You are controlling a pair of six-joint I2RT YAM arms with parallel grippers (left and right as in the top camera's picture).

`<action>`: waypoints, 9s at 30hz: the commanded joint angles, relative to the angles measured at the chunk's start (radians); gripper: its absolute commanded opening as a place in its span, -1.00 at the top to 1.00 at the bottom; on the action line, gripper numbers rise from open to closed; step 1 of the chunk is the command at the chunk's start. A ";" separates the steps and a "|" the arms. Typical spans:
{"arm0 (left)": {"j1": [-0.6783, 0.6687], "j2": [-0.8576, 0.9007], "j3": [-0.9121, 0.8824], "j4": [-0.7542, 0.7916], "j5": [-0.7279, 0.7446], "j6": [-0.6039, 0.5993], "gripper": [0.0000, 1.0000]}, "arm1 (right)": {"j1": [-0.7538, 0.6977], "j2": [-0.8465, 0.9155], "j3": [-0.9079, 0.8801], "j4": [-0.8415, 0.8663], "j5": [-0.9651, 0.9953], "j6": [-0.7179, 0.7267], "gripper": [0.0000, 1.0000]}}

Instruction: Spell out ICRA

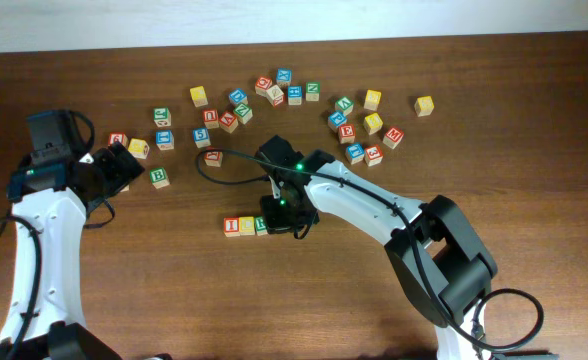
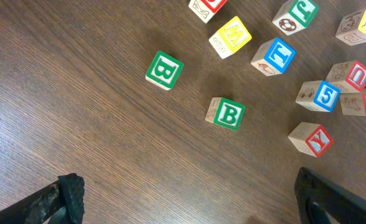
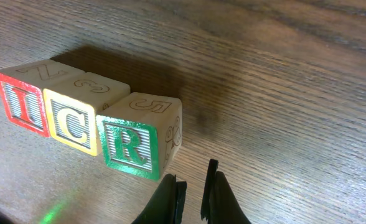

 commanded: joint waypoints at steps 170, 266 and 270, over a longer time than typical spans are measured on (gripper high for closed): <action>0.006 0.003 0.003 -0.001 0.007 -0.002 -0.99 | -0.180 0.008 -0.031 -0.109 0.214 0.023 0.14; 0.006 0.003 0.003 -0.001 0.007 -0.002 -0.99 | -0.385 -0.046 1.005 -0.603 0.192 -0.322 -0.97; 0.006 0.003 0.003 -0.001 0.007 -0.002 -0.99 | -0.443 -0.040 0.979 -0.600 0.190 -0.321 -0.97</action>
